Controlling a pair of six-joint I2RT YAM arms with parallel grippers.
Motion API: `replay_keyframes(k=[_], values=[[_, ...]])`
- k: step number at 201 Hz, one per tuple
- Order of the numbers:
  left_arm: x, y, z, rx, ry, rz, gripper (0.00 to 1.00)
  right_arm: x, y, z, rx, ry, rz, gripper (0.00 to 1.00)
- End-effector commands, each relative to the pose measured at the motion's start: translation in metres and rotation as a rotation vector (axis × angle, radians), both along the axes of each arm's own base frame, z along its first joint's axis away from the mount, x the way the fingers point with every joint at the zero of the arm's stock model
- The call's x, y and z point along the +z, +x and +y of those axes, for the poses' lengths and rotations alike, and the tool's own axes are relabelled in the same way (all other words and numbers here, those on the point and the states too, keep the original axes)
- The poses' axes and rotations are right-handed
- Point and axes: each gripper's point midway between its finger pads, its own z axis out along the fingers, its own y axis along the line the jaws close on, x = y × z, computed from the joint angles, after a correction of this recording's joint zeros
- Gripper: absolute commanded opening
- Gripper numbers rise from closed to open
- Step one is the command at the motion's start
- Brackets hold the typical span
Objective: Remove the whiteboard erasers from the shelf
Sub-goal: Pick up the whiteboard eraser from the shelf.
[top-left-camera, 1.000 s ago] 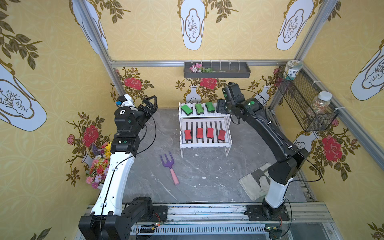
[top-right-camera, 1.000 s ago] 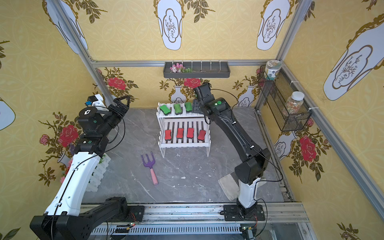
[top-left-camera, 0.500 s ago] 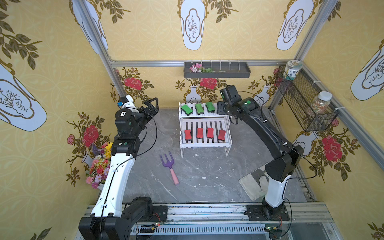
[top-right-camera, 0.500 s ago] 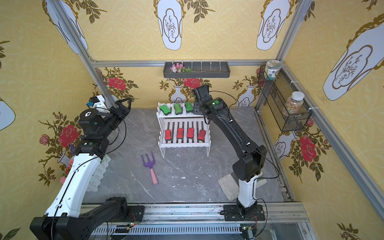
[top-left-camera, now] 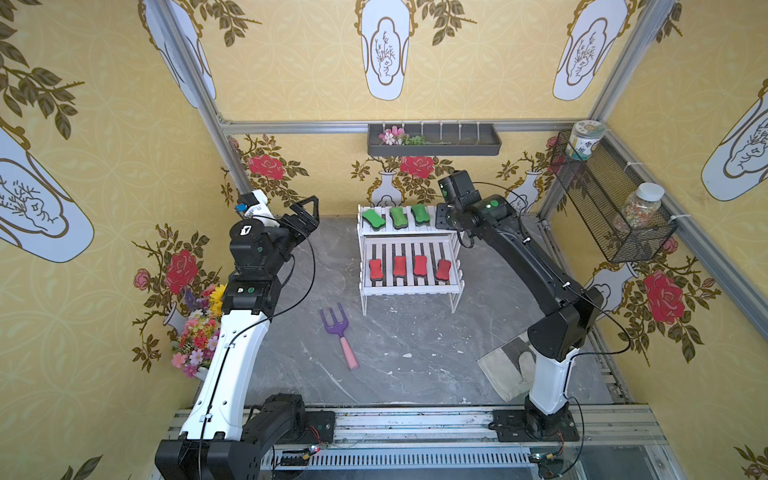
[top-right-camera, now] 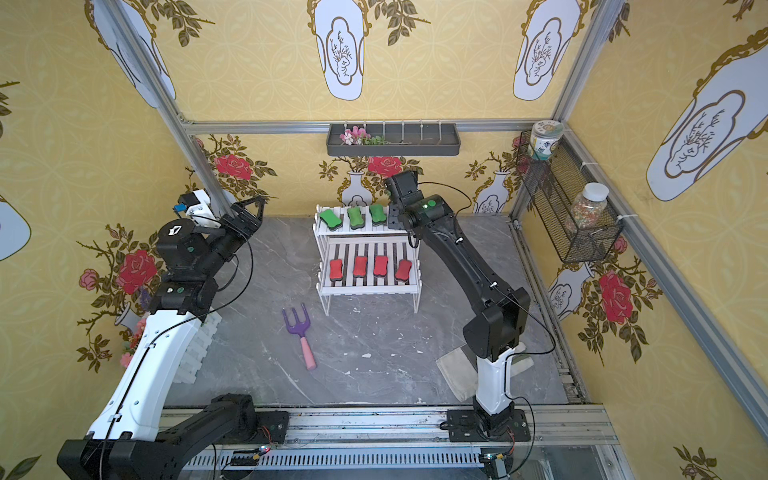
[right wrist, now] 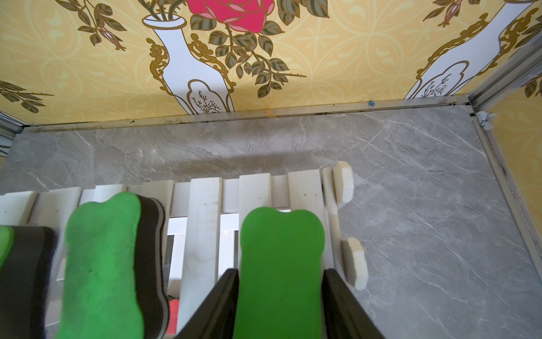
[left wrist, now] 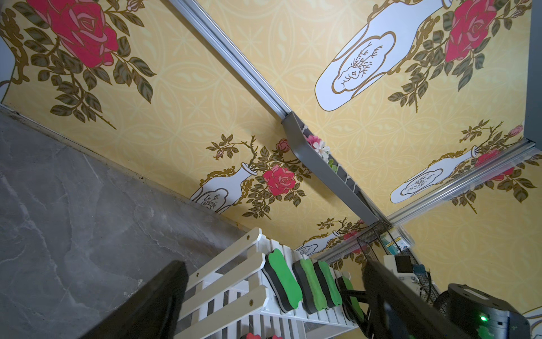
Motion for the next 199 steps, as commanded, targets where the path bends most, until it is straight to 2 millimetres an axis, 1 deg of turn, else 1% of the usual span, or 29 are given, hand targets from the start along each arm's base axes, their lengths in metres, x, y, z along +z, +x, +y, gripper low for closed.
replay_keyframes(k=[1,26,53,77,88,113,122,137,139,143,151,173,175,177,178,179,183,199], values=[[0.004,-0.002,-0.005,-0.025,0.006,-0.025,1.00,0.008,-0.001,0.001,0.007,0.012,-0.014,0.48],[0.006,-0.003,-0.006,-0.031,0.003,-0.031,1.00,0.015,-0.003,0.003,0.016,0.026,-0.033,0.47],[0.008,-0.005,-0.012,-0.046,-0.003,-0.038,0.99,0.029,-0.007,0.008,0.047,0.063,-0.069,0.44],[0.009,-0.008,-0.016,-0.059,-0.005,-0.041,1.00,0.047,-0.020,0.016,0.082,0.097,-0.103,0.44],[0.009,-0.010,-0.019,-0.065,-0.007,-0.044,1.00,0.051,-0.027,0.021,0.102,0.113,-0.110,0.44],[0.008,-0.014,-0.023,-0.075,-0.016,-0.043,1.00,0.061,-0.051,0.027,0.138,0.161,-0.132,0.43],[0.007,-0.017,-0.025,-0.080,-0.017,-0.044,0.99,0.061,-0.060,0.028,0.150,0.181,-0.136,0.43],[0.005,-0.021,-0.029,-0.087,-0.017,-0.043,1.00,0.062,-0.078,0.029,0.171,0.227,-0.142,0.43],[0.005,-0.021,-0.030,-0.090,-0.016,-0.043,1.00,0.059,-0.080,0.030,0.174,0.230,-0.136,0.43],[0.004,-0.022,-0.031,-0.093,-0.017,-0.042,0.99,0.063,-0.088,0.031,0.186,0.248,-0.142,0.42],[0.002,-0.025,-0.034,-0.097,-0.016,-0.042,1.00,0.062,-0.099,0.033,0.204,0.272,-0.143,0.42],[-0.002,-0.032,-0.040,-0.109,-0.017,-0.041,0.99,0.051,-0.131,0.038,0.250,0.326,-0.130,0.42],[-0.002,-0.033,-0.041,-0.112,-0.017,-0.041,1.00,0.048,-0.133,0.039,0.256,0.328,-0.124,0.42],[-0.003,-0.034,-0.041,-0.114,-0.017,-0.041,1.00,0.049,-0.136,0.039,0.259,0.337,-0.128,0.42],[-0.004,-0.034,-0.042,-0.114,-0.017,-0.040,0.99,0.048,-0.138,0.040,0.264,0.338,-0.127,0.42],[-0.003,-0.035,-0.042,-0.115,-0.017,-0.042,0.99,0.043,-0.139,0.041,0.265,0.335,-0.117,0.42],[-0.004,-0.037,-0.043,-0.118,-0.015,-0.043,1.00,0.042,-0.145,0.041,0.275,0.346,-0.118,0.42],[-0.008,-0.043,-0.050,-0.131,-0.008,-0.044,1.00,0.028,-0.168,0.046,0.313,0.369,-0.096,0.42]])
